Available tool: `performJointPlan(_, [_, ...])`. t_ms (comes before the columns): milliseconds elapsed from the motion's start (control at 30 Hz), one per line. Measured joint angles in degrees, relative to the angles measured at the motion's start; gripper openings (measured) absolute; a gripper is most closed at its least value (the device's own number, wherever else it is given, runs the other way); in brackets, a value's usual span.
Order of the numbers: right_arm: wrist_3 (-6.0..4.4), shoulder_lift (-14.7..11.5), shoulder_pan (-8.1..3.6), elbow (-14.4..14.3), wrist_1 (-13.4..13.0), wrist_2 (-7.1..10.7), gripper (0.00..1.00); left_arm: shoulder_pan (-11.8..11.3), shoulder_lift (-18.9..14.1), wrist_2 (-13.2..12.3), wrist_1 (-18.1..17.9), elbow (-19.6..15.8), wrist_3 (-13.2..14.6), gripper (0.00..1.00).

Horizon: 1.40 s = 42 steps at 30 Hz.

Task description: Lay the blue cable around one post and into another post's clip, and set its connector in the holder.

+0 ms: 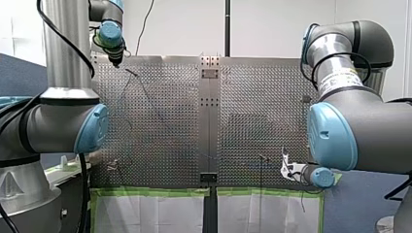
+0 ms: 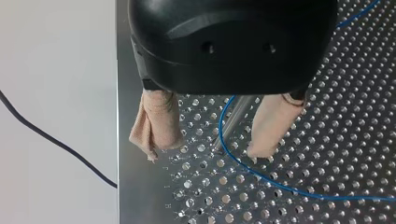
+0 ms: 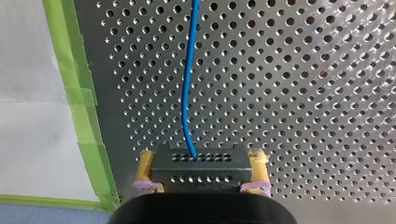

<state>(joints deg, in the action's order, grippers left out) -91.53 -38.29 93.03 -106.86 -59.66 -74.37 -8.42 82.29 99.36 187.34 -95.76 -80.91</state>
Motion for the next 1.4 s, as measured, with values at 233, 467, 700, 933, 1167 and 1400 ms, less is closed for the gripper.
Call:
performJointPlan(233, [0.00,-0.01,0.00,0.01,-0.10,0.00,0.00,0.00,-0.01,-0.14,-1.08,0.07,0.14,1.00])
performJointPlan(467, [0.09,-0.01,0.01,0.00,-0.17,0.00,0.00,-0.05,-0.32,-0.17,-1.42,0.70,-0.18,1.00])
performJointPlan(700, [0.10,0.00,0.00,-0.01,-0.18,0.00,0.00,-0.04,-0.89,-0.16,-1.54,1.17,-0.64,1.00])
performJointPlan(933, [0.03,0.00,0.00,0.00,-0.20,0.00,0.00,-0.02,-1.12,-0.14,-1.58,1.41,-0.87,1.00])
performJointPlan(1167, [0.02,0.00,0.00,-0.03,-0.21,0.00,0.00,0.00,-1.11,-0.84,-1.81,1.46,-1.72,1.00])
performJointPlan(1400, [0.02,0.00,0.07,0.00,-0.21,0.00,0.00,0.00,-1.13,-4.25,-3.25,1.47,-3.62,1.00])
